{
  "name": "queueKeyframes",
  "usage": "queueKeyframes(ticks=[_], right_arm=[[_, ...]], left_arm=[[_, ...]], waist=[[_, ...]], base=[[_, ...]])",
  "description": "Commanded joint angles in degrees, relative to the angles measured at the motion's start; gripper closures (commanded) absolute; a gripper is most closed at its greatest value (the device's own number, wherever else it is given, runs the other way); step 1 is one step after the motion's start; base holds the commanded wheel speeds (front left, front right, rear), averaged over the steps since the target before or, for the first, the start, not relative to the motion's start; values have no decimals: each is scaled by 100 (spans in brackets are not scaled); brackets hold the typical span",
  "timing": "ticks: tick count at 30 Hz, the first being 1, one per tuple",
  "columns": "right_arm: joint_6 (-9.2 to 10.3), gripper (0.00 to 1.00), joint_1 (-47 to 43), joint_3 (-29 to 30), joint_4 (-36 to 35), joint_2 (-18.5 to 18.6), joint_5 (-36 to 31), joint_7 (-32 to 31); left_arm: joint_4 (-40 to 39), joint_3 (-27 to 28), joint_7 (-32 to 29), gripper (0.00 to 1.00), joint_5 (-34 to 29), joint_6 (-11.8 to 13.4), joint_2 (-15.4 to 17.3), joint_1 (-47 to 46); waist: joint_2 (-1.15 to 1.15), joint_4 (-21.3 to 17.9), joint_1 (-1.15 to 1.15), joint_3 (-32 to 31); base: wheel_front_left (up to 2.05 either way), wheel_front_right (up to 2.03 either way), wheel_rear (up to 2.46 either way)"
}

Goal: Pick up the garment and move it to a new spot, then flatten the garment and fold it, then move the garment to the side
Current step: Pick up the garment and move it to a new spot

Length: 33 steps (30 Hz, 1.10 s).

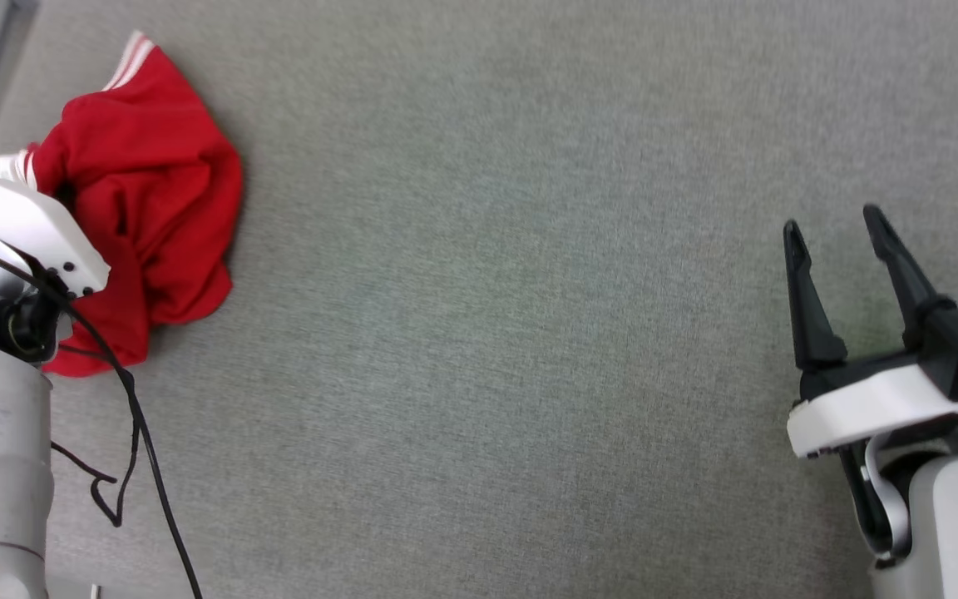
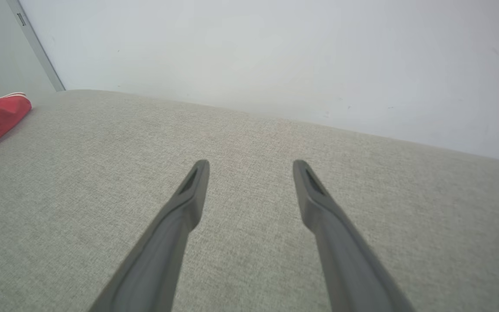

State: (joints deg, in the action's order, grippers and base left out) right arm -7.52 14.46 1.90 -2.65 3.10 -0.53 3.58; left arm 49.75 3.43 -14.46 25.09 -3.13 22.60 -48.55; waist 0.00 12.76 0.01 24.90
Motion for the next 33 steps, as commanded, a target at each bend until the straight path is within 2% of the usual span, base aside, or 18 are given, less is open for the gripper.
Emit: queueKeyframes(ticks=[1,7,15,20,31,33], right_arm=[[5,0,-119,28,36,-15,31,23],[6,0,-383,143,133,-28,186,99],[5,0,-636,183,168,-28,431,153],[6,0,-775,208,229,-27,552,203],[6,0,-945,276,348,-27,758,261],[6,0,-981,291,369,-27,776,264]], left_arm=[[-52,-47,186,100,-60,-29,-25,97],[-384,-229,1156,100,-282,-41,-132,201],[-1076,-471,1734,100,-369,-87,-470,424],[-1609,-716,1680,100,-376,-123,-748,714],[-2590,-1614,979,100,-270,-300,-1407,1625],[-2640,-1744,919,100,-277,-322,-1471,1713]], waist=[[0,120,-1,-390],[0,254,-1,-991],[0,147,-1,-1500],[0,-176,-1,-1724],[0,-1399,-1,-1808],[0,-1500,-1,-1799]], base=[[0,0,0],[0,0,0],[0,0,0],[0,0,0],[0,0,0],[0,0,0]])
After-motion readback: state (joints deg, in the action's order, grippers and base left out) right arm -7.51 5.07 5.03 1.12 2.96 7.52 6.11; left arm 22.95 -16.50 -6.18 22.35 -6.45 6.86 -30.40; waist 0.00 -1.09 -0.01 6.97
